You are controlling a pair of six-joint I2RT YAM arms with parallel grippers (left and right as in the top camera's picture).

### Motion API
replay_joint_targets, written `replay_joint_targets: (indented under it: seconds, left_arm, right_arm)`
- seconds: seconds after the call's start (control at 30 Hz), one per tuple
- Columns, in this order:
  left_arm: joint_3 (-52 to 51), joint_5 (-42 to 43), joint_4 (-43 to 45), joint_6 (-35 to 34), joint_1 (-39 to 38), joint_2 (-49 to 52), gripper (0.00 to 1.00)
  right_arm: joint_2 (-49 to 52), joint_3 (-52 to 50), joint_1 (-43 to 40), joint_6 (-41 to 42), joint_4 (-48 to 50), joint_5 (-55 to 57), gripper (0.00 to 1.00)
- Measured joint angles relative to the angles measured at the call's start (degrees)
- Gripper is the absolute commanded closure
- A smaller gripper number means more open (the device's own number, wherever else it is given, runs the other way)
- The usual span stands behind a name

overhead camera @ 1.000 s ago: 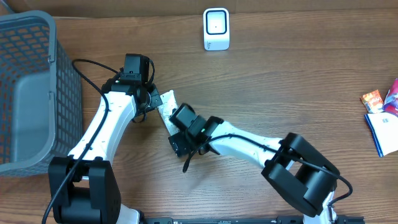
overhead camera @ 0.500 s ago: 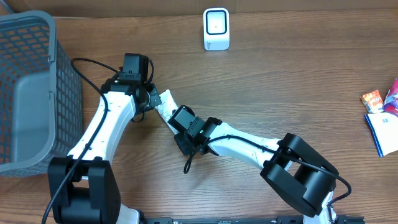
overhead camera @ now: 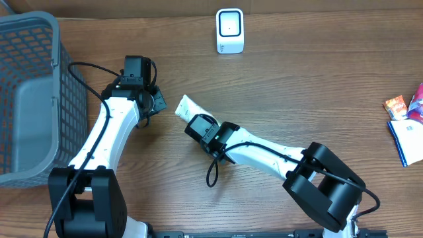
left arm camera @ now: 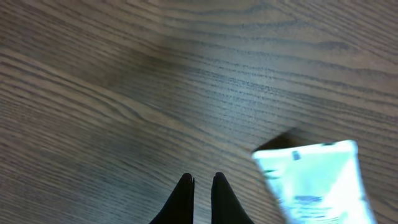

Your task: Scan the item barcode

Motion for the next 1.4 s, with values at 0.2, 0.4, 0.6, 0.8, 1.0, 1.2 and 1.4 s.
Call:
replay_joint_targets:
  seconds: [0.2,0.4,0.6,0.8,1.0,1.2,1.4]
  left_arm:
    - [-0.02,0.00,0.50,0.00,0.00,0.00,0.93]
    - [-0.02,0.00,1.40,0.02,0.00,0.00,0.91]
    - [-0.02,0.00,2.10,0.15,0.00,0.00,0.80]
    - [-0.07,4.24,5.05,4.55,0.00,0.00,0.57]
    - [-0.09,16.33,9.49,11.41,-0.09,0.00,0.71]
    - [-0.11,20.98,14.05,14.88,-2.29,0.79,0.82]
    - [-0.11,23.43,21.75,14.86,-4.07,6.97,0.84]
  right_arm:
    - [-0.02,0.00,-2.16,-5.09,2.67,9.01,0.54]
    - [-0.85,0.02,-1.86,-3.13,1.27,10.78,0.15]
    - [-2.47,0.02,-1.53,3.89,-1.88,2.34,0.00]
    - [-10.71,2.93,-2.27,19.65,-2.23,-15.04,0.03]
    - [-17.40,4.50,-6.97,30.51,-1.68,-30.97,0.96]
    - [-17.68,4.50,-15.72,41.31,-5.44,-38.66,0.96]
    - [-17.68,0.44,-21.07,47.69,-3.54,-41.11,0.96]
